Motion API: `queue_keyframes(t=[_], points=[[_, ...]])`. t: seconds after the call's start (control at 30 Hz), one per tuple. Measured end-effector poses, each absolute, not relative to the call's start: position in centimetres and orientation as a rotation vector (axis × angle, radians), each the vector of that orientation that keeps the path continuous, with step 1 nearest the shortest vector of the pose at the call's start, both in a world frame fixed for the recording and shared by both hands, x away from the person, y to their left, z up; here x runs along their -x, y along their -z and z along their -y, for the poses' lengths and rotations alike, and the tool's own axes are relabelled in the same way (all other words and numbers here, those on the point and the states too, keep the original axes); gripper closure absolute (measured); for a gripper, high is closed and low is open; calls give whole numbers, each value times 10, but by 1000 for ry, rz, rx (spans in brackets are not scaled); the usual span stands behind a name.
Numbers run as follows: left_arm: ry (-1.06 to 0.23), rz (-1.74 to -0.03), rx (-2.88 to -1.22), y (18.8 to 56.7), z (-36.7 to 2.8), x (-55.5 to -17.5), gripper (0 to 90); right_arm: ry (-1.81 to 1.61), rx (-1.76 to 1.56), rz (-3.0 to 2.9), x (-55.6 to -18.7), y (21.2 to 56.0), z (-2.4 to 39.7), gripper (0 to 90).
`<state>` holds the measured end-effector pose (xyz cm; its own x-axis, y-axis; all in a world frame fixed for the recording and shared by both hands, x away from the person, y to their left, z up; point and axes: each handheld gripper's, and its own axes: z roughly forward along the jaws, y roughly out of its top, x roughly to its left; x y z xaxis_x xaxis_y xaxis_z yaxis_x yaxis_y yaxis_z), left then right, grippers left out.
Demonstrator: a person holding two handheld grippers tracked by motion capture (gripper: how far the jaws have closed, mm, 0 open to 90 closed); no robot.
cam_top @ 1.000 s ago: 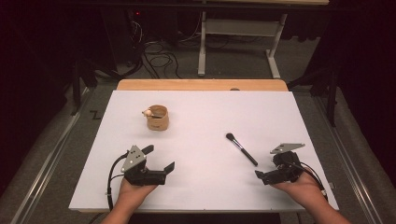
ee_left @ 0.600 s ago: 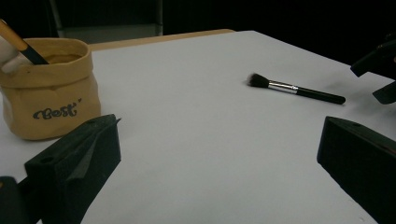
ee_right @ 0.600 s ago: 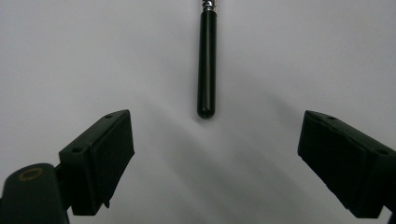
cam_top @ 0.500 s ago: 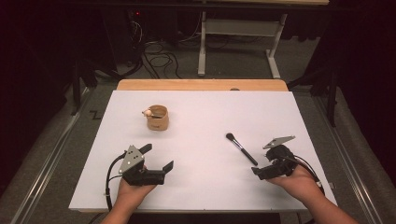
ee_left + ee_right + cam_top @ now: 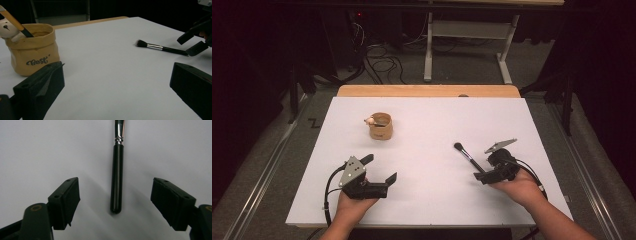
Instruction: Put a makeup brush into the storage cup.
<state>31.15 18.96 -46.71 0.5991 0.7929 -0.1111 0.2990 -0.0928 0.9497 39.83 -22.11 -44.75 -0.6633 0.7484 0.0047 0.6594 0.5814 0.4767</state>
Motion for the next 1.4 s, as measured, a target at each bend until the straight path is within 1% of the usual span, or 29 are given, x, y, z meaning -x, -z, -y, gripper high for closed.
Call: queue_keyframes(t=[0.1,0.13,0.37,0.9,1.13,1.4], points=[[-536,-914,-1672,466,-189,-311,2,-670,-1171,-2617,-403,447,217,314],[-536,-911,-1674,466,-189,-311,2,-675,-1167,-2620,-405,446,216,357],[-534,-902,-1681,466,-188,-312,2,-695,-1144,-2617,-415,443,208,403],[-524,-903,-1664,465,-191,-311,2,-658,-1139,-2626,-436,445,194,630],[-523,-901,-1663,465,-193,-311,2,-619,-1156,-2652,-440,448,192,691],[-520,-909,-1657,465,-195,-312,2,-582,-1170,-2700,-444,451,189,694]])
